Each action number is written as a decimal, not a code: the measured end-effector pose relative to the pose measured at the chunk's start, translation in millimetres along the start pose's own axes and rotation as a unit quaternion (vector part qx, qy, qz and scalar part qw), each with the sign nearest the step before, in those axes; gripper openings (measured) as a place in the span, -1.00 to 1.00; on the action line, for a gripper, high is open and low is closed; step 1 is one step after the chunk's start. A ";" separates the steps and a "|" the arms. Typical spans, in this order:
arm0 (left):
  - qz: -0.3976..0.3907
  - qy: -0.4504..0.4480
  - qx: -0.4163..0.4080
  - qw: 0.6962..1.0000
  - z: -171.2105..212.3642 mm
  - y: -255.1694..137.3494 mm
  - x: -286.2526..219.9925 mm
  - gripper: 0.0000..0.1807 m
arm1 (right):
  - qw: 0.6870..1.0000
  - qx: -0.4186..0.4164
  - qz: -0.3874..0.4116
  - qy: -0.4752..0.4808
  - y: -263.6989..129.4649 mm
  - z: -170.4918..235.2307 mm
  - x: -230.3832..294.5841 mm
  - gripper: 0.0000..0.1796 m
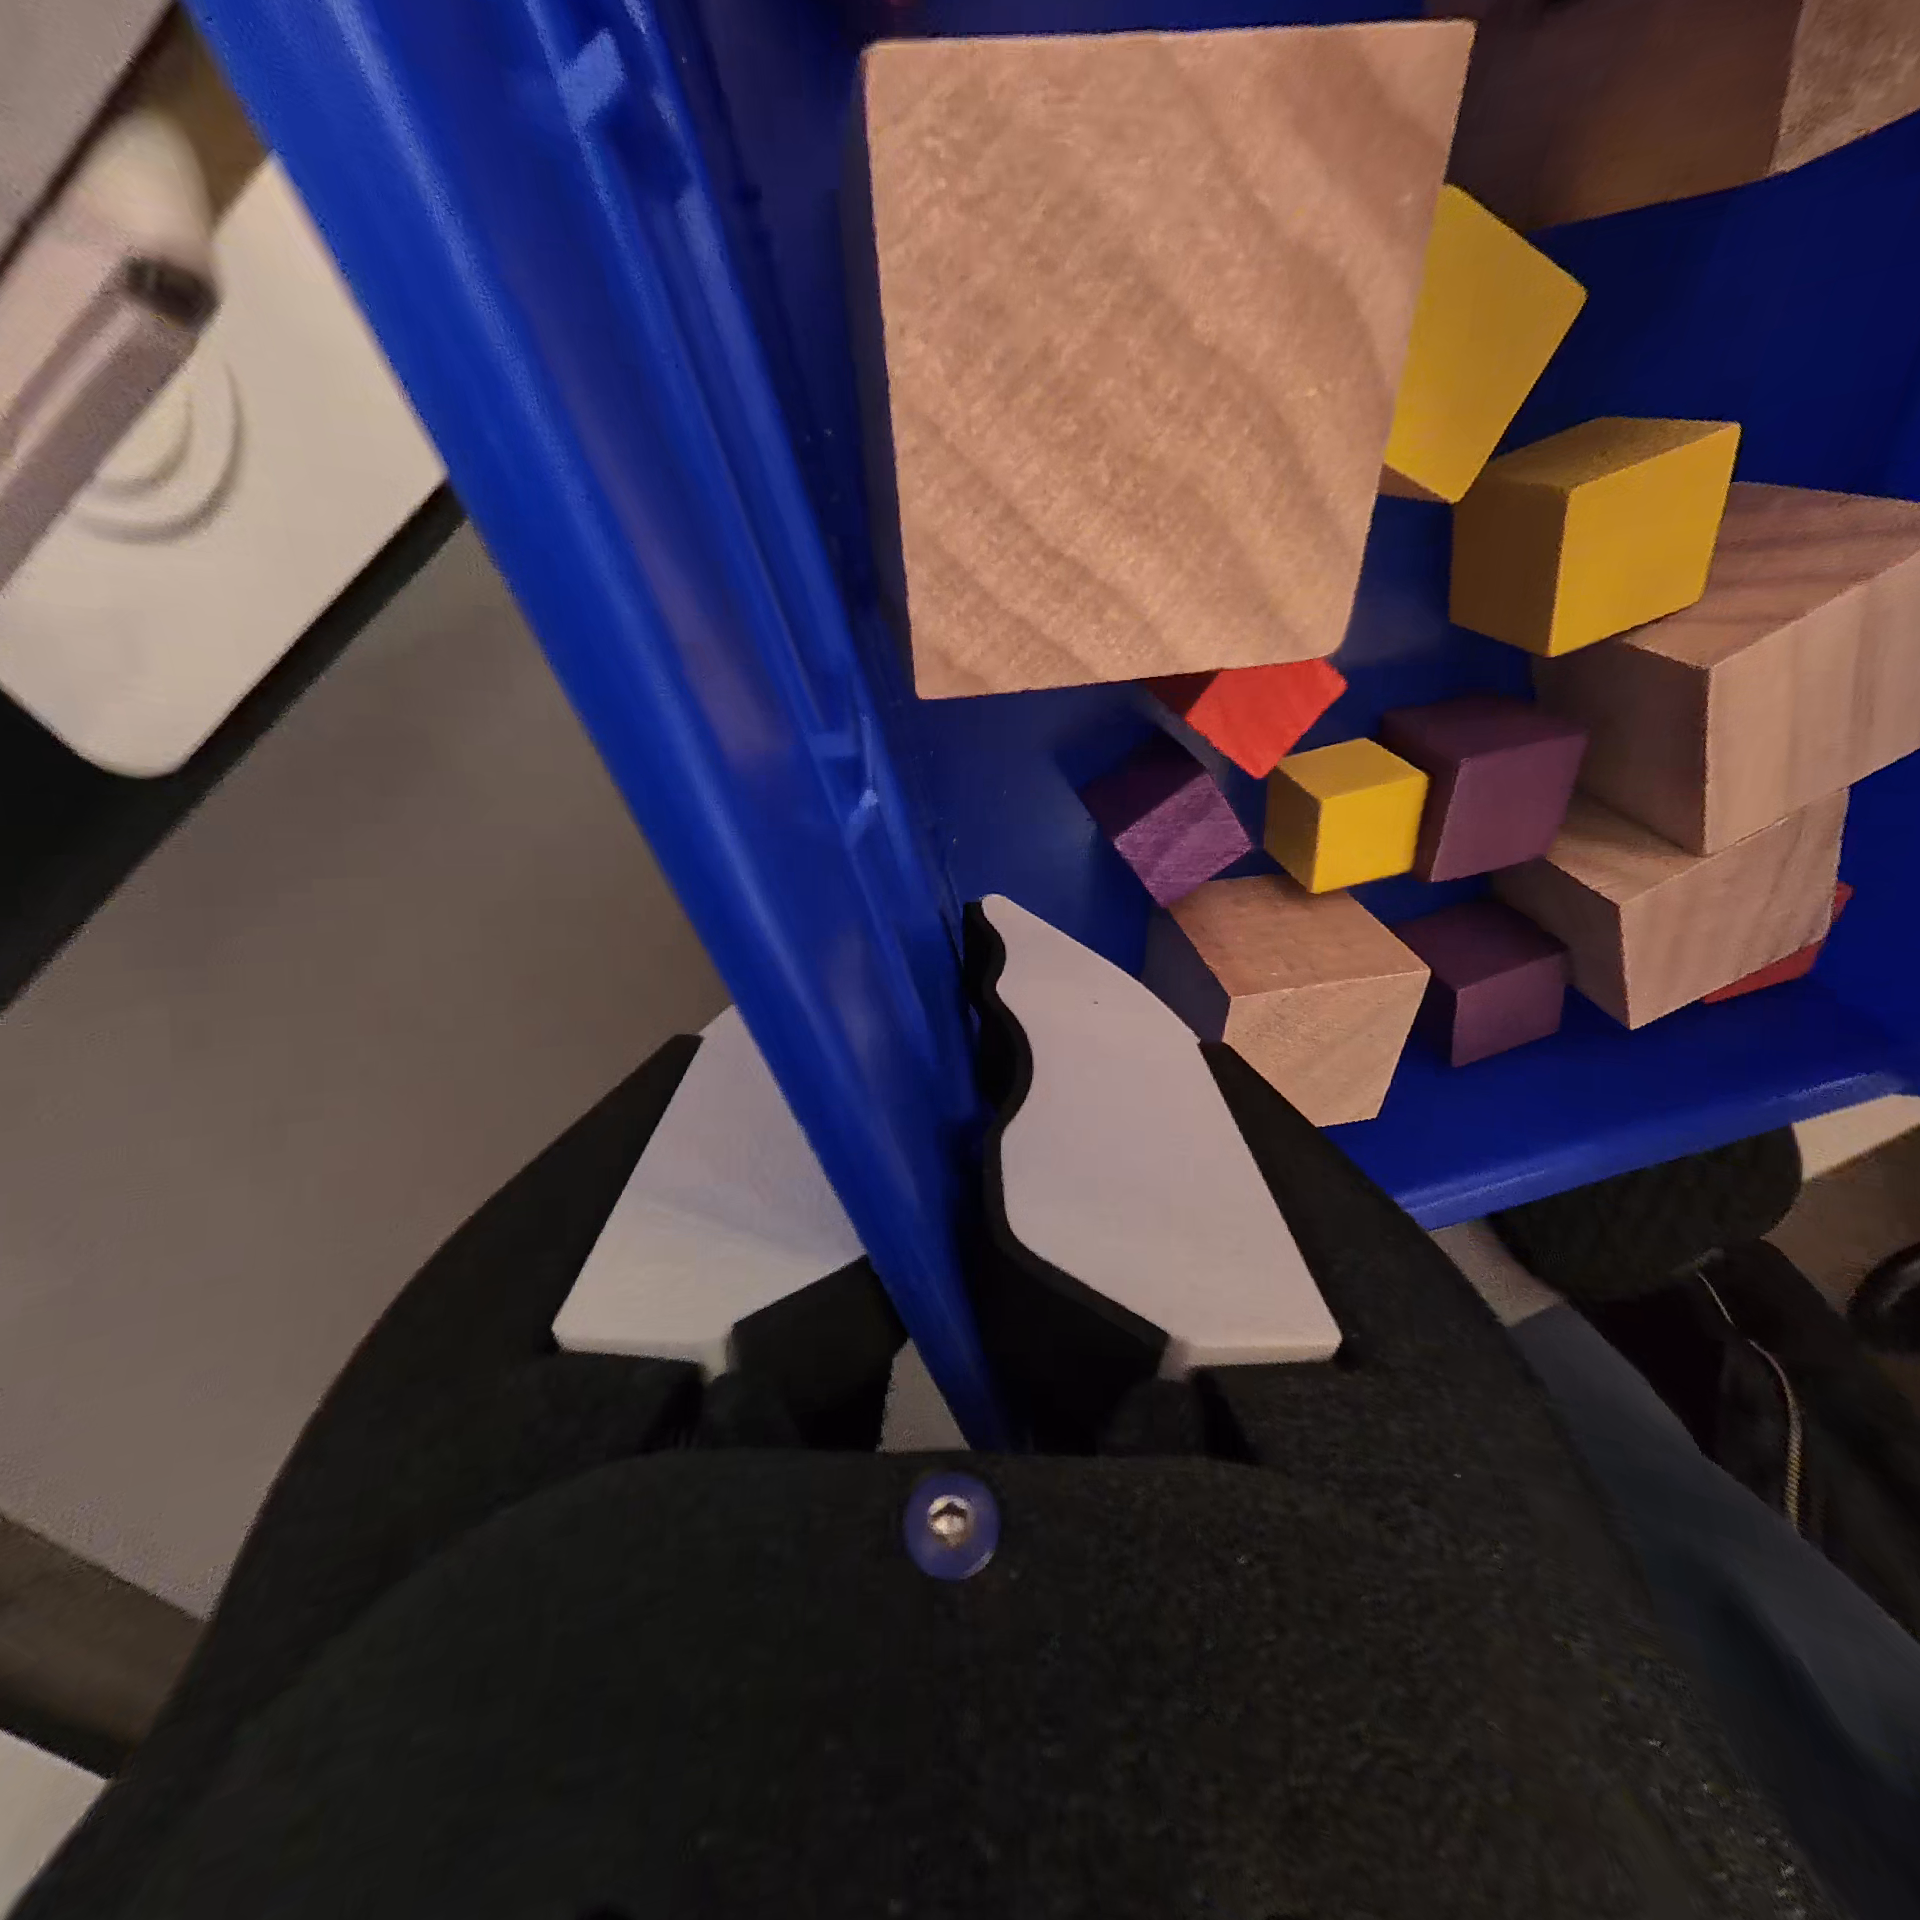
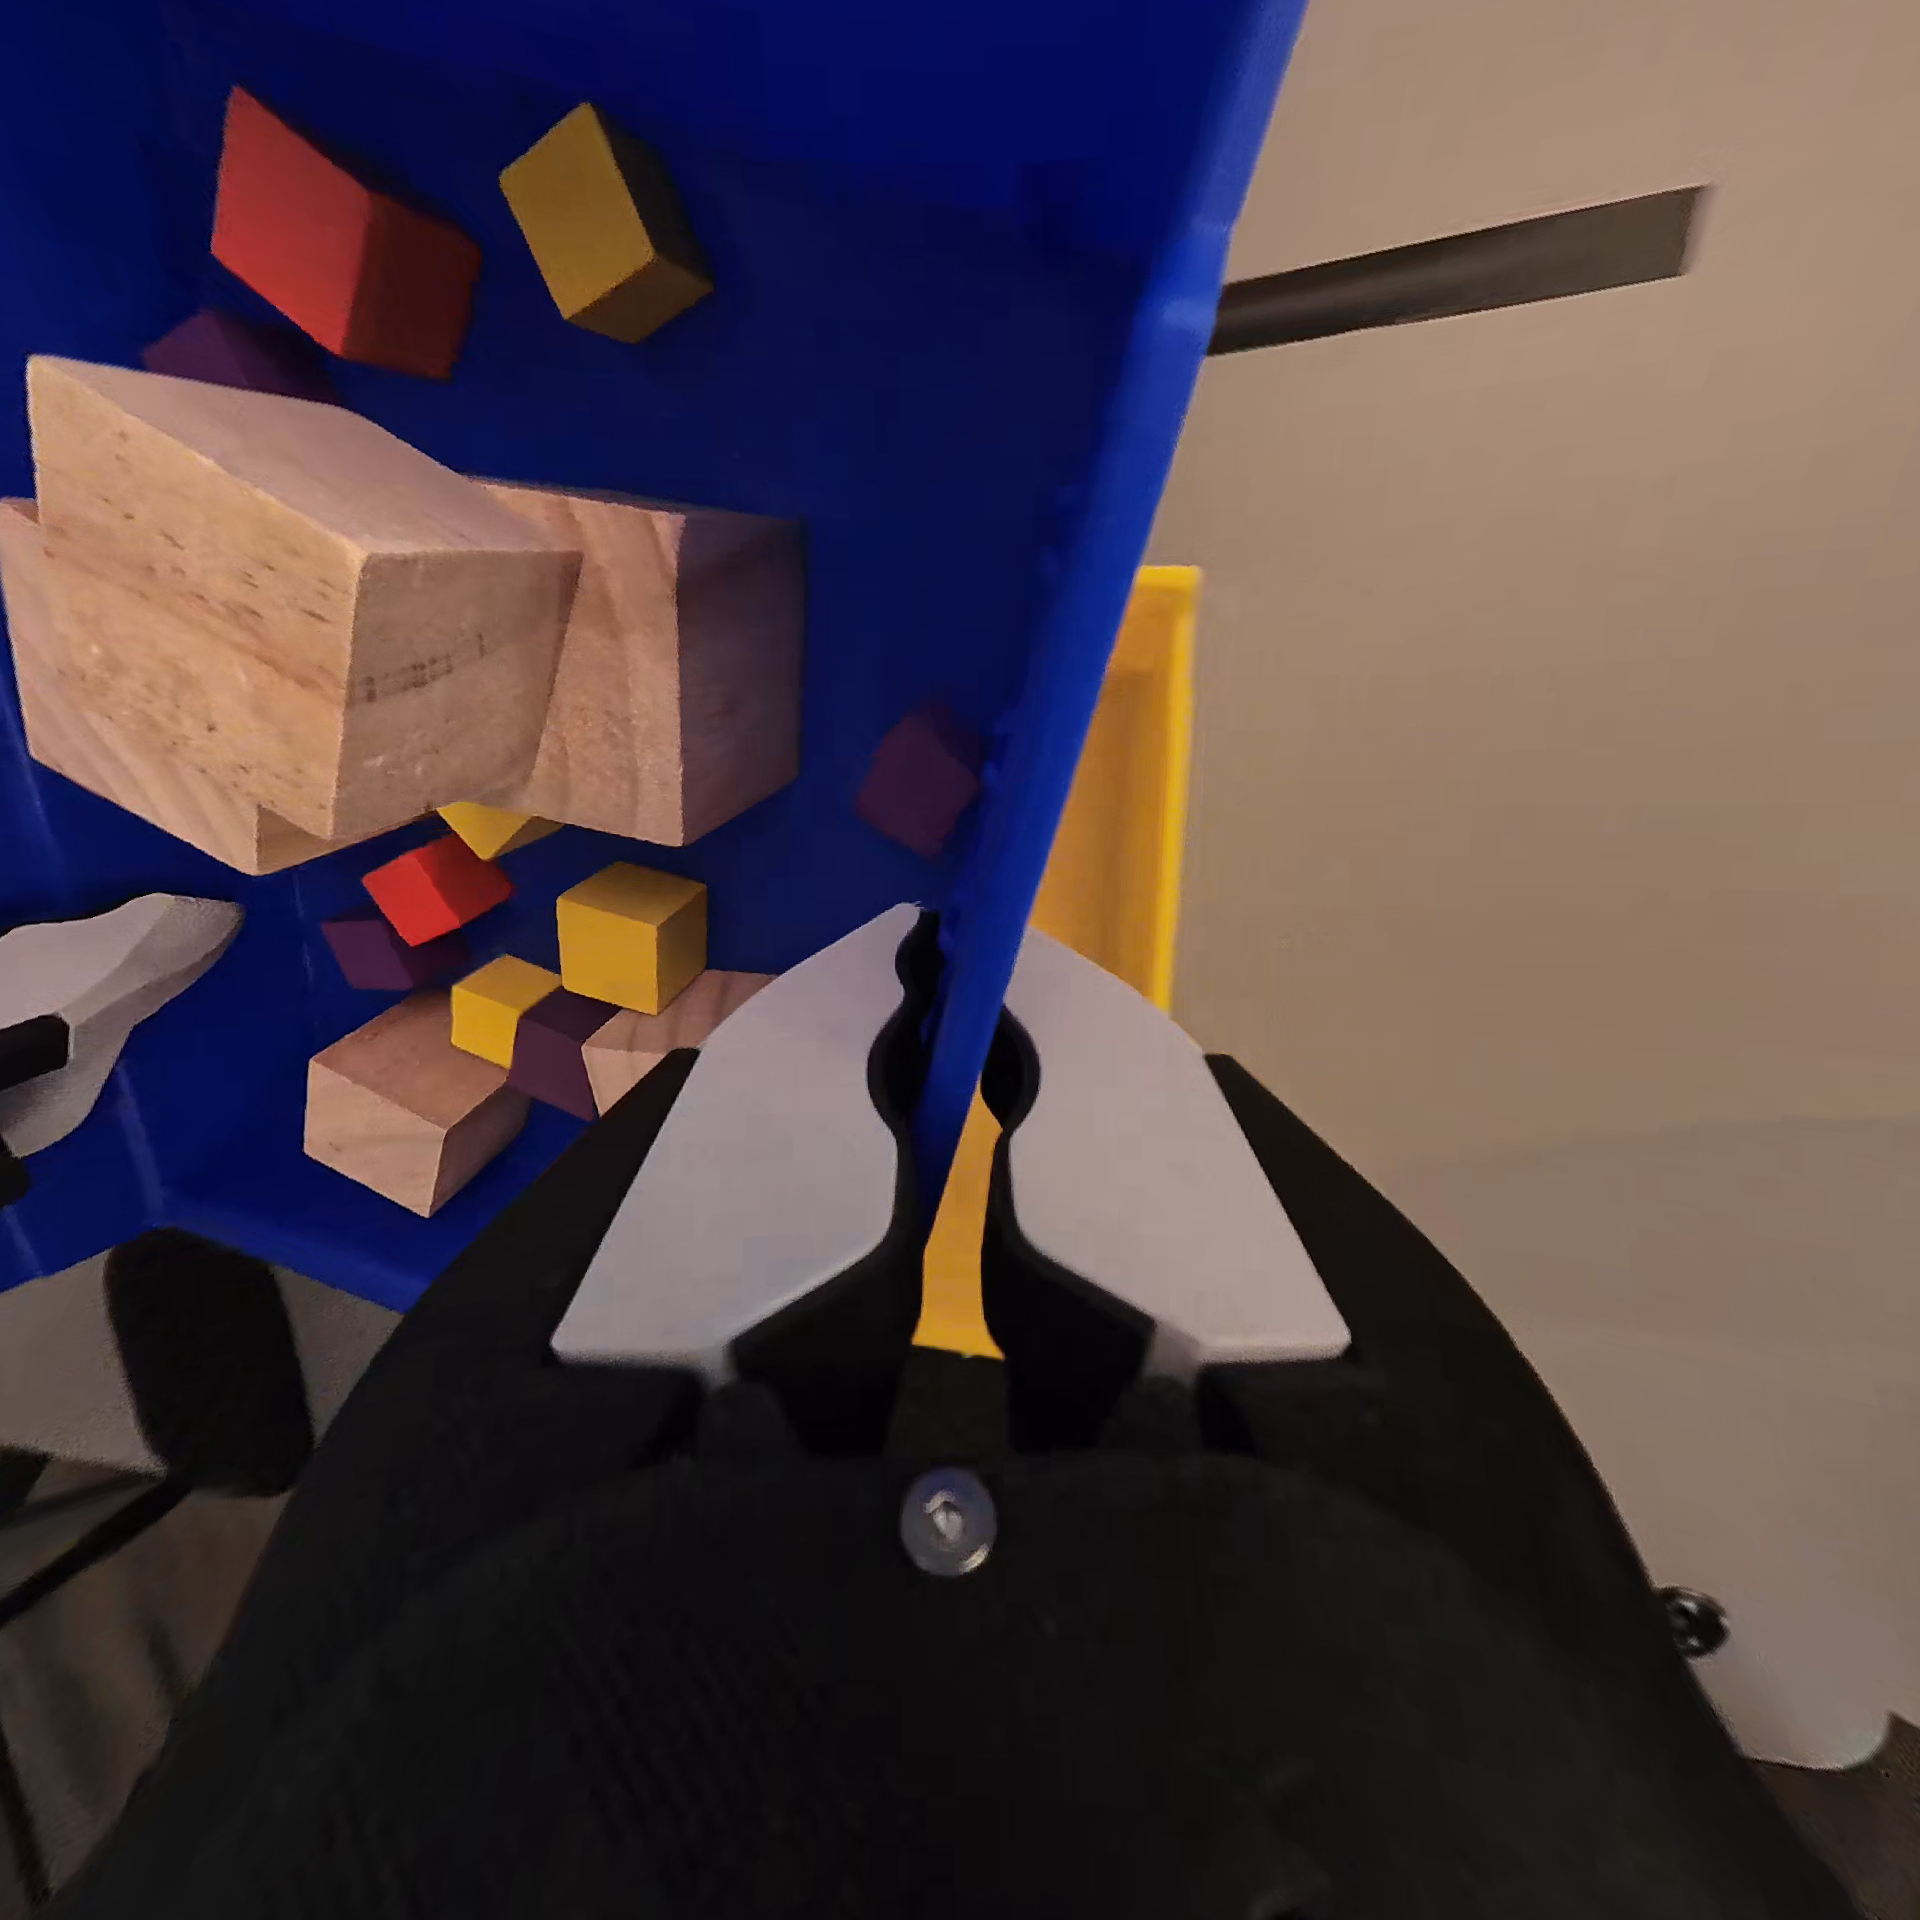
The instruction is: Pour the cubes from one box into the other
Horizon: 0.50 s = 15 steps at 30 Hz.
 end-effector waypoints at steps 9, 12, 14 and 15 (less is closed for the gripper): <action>-0.027 0.035 -0.057 0.997 -53.9 14.9 -35.9 -0.95 | 0.998 -0.070 0.001 0.008 -8.8 -5.4 -63.8 -0.93; -0.050 0.038 -0.092 0.994 -61.7 17.0 -35.9 -0.95 | 0.994 -0.106 -0.003 -0.001 -6.1 -8.7 -69.6 -0.93; -0.059 0.040 -0.113 0.991 -65.2 18.1 -36.5 -0.95 | 0.992 -0.126 -0.002 -0.006 -5.9 -10.2 -72.5 -0.93; -0.064 0.043 -0.119 0.990 -66.5 19.2 -37.1 -0.95 | 0.992 -0.125 -0.002 -0.008 -5.8 -10.4 -73.9 -0.93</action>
Point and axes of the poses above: each gripper's, where its closed fingertips meet, y out along the fingers, z out of its underside, x = y × z across the jaws, the point moved 10 cm from there along -y, back along the fingers, and after that the axes turned 12 degrees about -z, right-handed, at the moved point
